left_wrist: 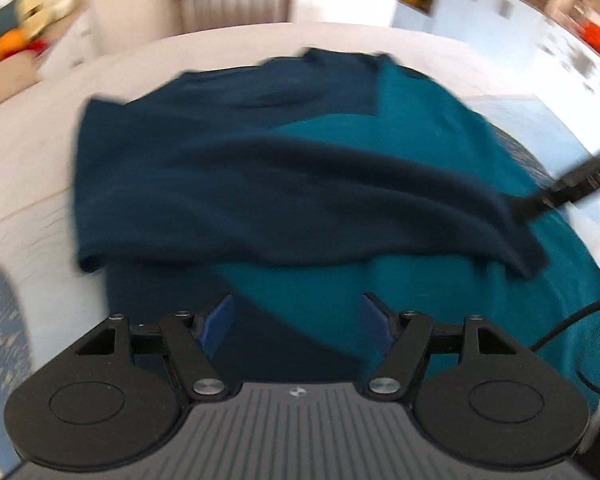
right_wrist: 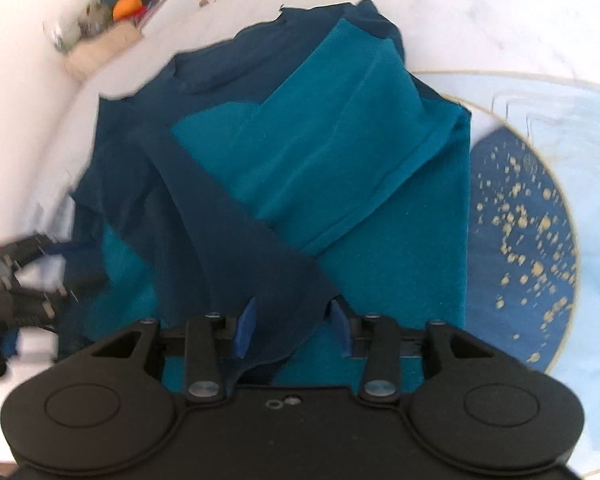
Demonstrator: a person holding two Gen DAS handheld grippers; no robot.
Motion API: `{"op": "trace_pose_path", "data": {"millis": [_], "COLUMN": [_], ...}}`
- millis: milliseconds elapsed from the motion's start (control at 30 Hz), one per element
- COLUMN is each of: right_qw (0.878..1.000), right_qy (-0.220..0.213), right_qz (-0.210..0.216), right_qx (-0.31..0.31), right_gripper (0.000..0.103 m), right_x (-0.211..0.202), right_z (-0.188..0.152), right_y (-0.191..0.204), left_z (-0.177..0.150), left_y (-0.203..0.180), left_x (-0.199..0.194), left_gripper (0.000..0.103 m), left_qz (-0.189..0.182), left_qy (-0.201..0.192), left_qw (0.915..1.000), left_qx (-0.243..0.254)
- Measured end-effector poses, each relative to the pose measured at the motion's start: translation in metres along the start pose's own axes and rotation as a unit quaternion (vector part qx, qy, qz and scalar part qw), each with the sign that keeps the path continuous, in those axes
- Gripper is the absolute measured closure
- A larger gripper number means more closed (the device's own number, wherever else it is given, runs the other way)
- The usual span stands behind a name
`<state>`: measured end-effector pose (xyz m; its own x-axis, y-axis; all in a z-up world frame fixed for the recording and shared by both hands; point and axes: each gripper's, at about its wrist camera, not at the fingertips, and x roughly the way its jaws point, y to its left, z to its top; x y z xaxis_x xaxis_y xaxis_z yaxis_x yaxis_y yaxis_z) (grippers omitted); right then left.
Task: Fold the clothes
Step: 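Grasp the navy sleeve with the left gripper and lift it across the body, then lay the navy sleeve over the sweater and open the left gripper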
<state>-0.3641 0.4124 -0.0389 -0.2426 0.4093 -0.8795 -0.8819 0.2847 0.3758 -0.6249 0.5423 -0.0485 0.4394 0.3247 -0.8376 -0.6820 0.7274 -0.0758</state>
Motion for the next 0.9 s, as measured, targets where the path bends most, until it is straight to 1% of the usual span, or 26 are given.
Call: {"op": "trace_pose_path", "data": {"millis": [67,133,167,200,267,333,367,400,433,467,533,600,667,700,733,767,800,833,867,900], "right_qw": [1.0,1.0,1.0,1.0,1.0,0.999,0.999,0.998,0.998,0.997,0.996,0.994,0.993,0.993,0.993,0.992,0.992,0.992,0.992,0.992], "right_qy": [0.008,0.009,0.001,-0.007,-0.025,-0.043,-0.048,-0.051,-0.053,-0.055,-0.058,-0.058,-0.056,-0.053,-0.05,-0.046,-0.043,-0.041,-0.04,-0.039], "right_qz": [-0.01,-0.012,-0.012,-0.011,-0.006,-0.012,-0.017,-0.021,-0.025,-0.029,-0.049,-0.059,-0.064,-0.065,-0.067,-0.069,-0.068,-0.07,-0.068,-0.067], "right_qx": [0.0,0.005,0.006,0.007,0.014,0.017,0.018,0.025,0.033,0.04,0.05,0.066,0.081,0.087,0.089,0.091,0.092,0.092,0.094,0.095], "right_gripper": [0.0,0.0,0.042,0.041,0.055,0.054,0.064,0.064,0.067,0.064,0.063,0.064,0.075,0.077,0.074,0.077,0.077,0.087,0.084,0.078], "right_x": [0.001,0.0,-0.004,-0.009,-0.023,-0.041,-0.048,-0.055,-0.06,-0.065,-0.072,-0.075,-0.073,-0.072,-0.07,-0.068,-0.065,-0.063,-0.061,-0.06], "right_z": [0.0,0.0,0.0,0.0,0.0,-0.001,-0.002,-0.003,-0.006,-0.008,-0.015,-0.021,-0.026,-0.029,-0.031,-0.034,-0.036,-0.036,-0.037,-0.037], "right_y": [0.003,0.004,0.004,0.005,0.002,-0.003,-0.007,-0.014,-0.021,-0.027,-0.038,-0.048,-0.054,-0.058,-0.059,-0.061,-0.061,-0.06,-0.06,-0.061], "left_z": [0.001,0.002,0.003,0.003,0.003,0.004,0.005,0.007,0.008,0.01,0.014,0.017,0.02,0.02,0.02,0.019,0.018,0.016,0.014,0.012], "left_y": [0.013,0.021,0.022,0.022,0.019,0.016,0.018,0.019,0.021,0.024,0.029,0.033,0.037,0.041,0.045,0.049,0.055,0.063,0.07,0.075], "left_x": [0.004,0.009,0.012,0.016,0.018,0.017,0.017,0.017,0.018,0.02,0.022,0.023,0.025,0.024,0.022,0.02,0.018,0.015,0.014,0.015], "left_gripper": [0.034,0.034,0.034,0.034,0.034,0.034,0.034,0.034,0.034,0.034,0.034,0.034,0.034,0.034,0.034,0.034,0.034,0.034,0.034,0.034], "left_qz": [0.016,0.019,0.017,0.018,0.031,0.045,0.048,0.052,0.058,0.067,0.072,0.081,0.086,0.092,0.101,0.111,0.111,0.103,0.093,0.084], "left_qy": [-0.007,-0.015,-0.019,-0.025,-0.04,-0.054,-0.06,-0.067,-0.073,-0.078,-0.089,-0.097,-0.107,-0.113,-0.118,-0.123,-0.127,-0.13,-0.128,-0.125], "left_qw": [0.9998,0.9993,0.9991,0.9988,0.998,0.9966,0.9957,0.9947,0.9935,0.992,0.9896,0.9871,0.984,0.9812,0.9775,0.9733,0.9694,0.9655,0.9626,0.9625], "left_qx": [-0.014,-0.029,-0.035,-0.038,-0.039,-0.043,-0.05,-0.058,-0.066,-0.074,-0.087,-0.099,-0.113,-0.127,-0.143,-0.159,-0.178,-0.201,-0.22,-0.226]}}
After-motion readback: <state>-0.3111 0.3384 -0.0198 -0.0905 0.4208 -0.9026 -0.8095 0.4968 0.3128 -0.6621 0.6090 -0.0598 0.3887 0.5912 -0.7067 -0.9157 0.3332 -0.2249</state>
